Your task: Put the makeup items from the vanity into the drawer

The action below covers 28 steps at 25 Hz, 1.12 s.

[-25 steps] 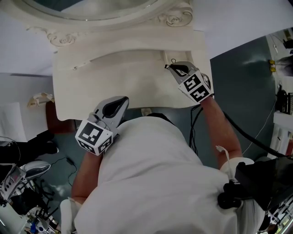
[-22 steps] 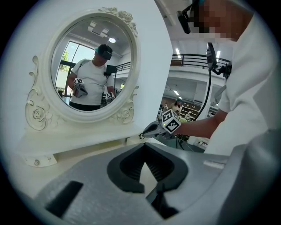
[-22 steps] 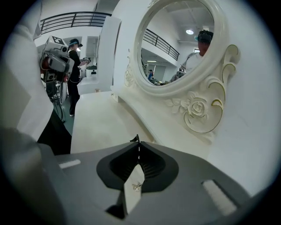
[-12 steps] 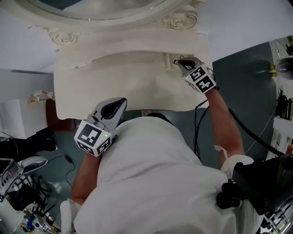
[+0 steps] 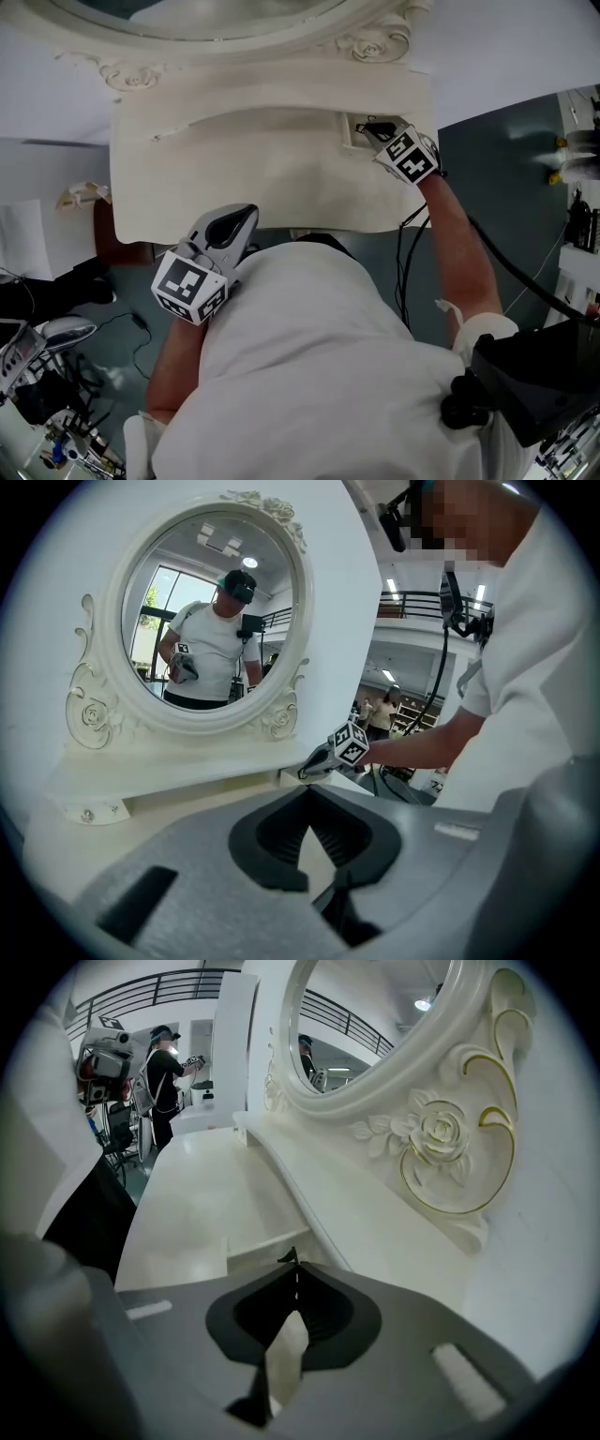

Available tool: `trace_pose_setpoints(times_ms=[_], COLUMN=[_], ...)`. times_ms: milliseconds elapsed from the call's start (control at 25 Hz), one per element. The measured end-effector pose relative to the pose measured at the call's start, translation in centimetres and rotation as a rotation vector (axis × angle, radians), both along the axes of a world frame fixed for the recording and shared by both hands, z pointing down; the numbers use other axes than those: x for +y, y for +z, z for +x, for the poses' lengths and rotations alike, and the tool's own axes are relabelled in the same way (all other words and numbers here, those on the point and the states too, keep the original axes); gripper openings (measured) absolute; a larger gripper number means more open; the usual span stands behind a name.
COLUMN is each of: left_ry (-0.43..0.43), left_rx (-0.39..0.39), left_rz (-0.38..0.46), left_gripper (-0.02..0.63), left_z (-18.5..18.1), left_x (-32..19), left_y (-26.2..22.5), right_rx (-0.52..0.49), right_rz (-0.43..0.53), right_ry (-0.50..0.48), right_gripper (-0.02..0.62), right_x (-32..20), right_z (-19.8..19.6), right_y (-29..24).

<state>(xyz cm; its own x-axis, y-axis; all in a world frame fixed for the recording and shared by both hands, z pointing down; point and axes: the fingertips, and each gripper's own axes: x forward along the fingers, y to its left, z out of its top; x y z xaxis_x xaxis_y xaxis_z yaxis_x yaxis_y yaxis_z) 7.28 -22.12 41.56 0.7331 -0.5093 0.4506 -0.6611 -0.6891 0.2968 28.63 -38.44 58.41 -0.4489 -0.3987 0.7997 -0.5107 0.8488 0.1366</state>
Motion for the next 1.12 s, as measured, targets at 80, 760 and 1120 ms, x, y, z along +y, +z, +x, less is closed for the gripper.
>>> trace_pose_setpoints(times_ms=[80, 760, 1120], left_ry=[-0.006, -0.04, -0.036], left_rx=[-0.002, -0.014, -0.01], left_rz=[-0.003, -0.023, -0.018], left_gripper=[0.0, 0.0, 0.0], left_z=[0.0, -0.4, -0.7], left_x=[-0.1, -0.3, -0.7], left_y=[0.1, 0.6, 0.5], right_rx=[0.01, 0.063, 0.092], right_rz=[-0.011, -0.101, -0.102], right_ry=[-0.013, -0.087, -0.105], right_gripper=[0.014, 0.015, 0.02], right_x=[-0.2, -0.4, -0.6], right_z=[0.0, -0.7, -0.6], right_y=[0.6, 3.3, 3.4])
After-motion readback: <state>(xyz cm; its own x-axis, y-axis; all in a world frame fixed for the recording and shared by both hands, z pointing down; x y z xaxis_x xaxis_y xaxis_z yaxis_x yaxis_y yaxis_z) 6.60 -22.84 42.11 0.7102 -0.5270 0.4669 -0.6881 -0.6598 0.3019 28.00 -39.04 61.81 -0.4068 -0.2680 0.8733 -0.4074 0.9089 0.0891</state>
